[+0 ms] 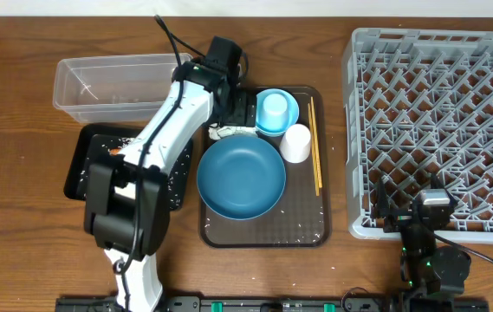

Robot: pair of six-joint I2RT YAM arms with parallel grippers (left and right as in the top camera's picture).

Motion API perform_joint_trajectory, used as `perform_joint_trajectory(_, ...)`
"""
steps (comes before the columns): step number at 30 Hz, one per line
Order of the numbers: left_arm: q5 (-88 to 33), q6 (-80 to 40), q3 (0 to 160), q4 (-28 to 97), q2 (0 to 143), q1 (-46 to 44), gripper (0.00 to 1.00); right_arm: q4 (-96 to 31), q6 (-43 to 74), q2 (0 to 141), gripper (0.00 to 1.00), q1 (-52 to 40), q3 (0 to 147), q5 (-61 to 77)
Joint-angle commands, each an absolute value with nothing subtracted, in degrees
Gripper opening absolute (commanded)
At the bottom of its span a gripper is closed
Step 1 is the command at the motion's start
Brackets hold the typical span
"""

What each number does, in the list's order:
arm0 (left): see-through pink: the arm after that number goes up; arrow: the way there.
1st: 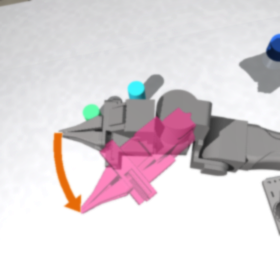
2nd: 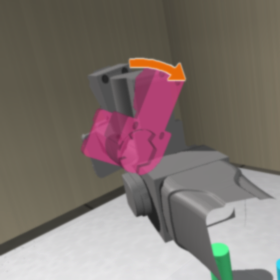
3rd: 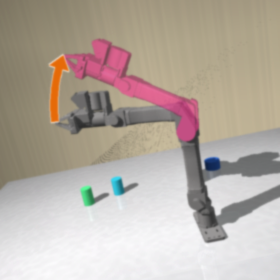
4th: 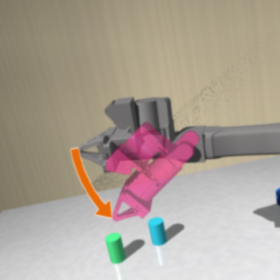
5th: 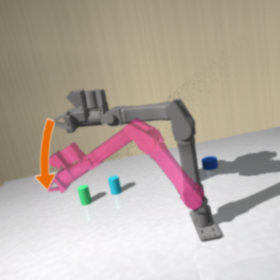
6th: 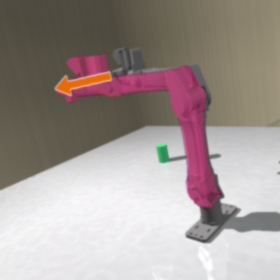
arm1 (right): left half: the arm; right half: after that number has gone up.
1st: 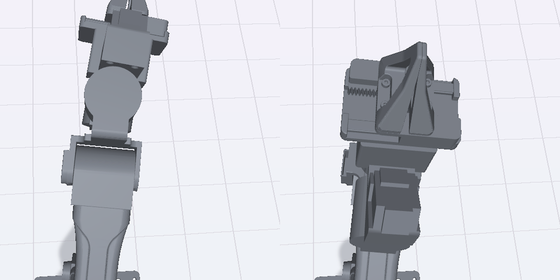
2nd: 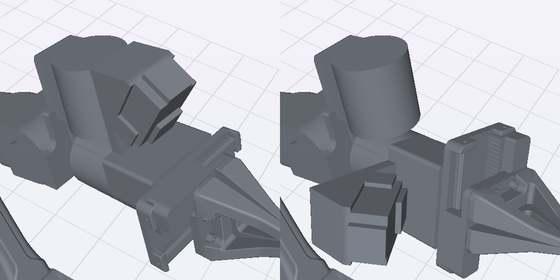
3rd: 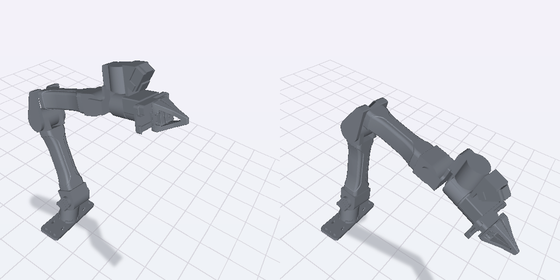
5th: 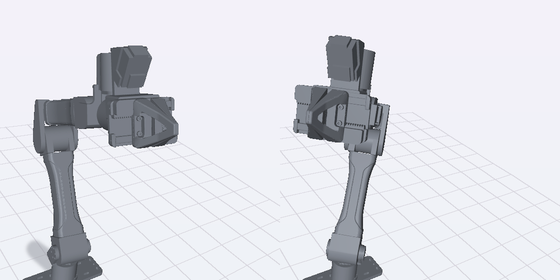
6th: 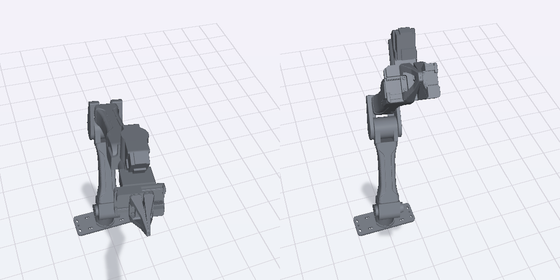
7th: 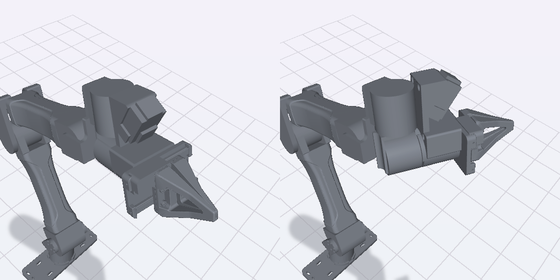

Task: Sort waste into correct bins and load items into the dishwasher rack
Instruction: 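Reach the left gripper down and grasp the white crumpled tissue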

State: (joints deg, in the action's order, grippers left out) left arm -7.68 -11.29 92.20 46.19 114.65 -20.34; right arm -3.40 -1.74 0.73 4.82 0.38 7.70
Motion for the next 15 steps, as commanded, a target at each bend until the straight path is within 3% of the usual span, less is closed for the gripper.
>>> perform_joint_trajectory(1,-5.82,-9.43,92.84,46.74,116.27,-20.12,0.9,-3.64,-2.2,0.64,0.99,3.68,0.32,7.53)
perform_joint_trajectory(4,-4.84,-9.43,92.82,46.68,116.81,-20.12,0.87,-3.64,-2.2,0.64,0.99,3.68,0.32,7.53)
perform_joint_trajectory(7,-4.86,-9.45,92.82,46.3,116.81,-20.21,0.76,-3.64,-2.2,0.64,0.99,3.68,0.32,7.53)
perform_joint_trajectory(15,-5.04,-9.45,90.17,45.91,116.84,-20.45,0.76,-3.64,-2.2,0.64,0.99,3.68,0.32,7.53)
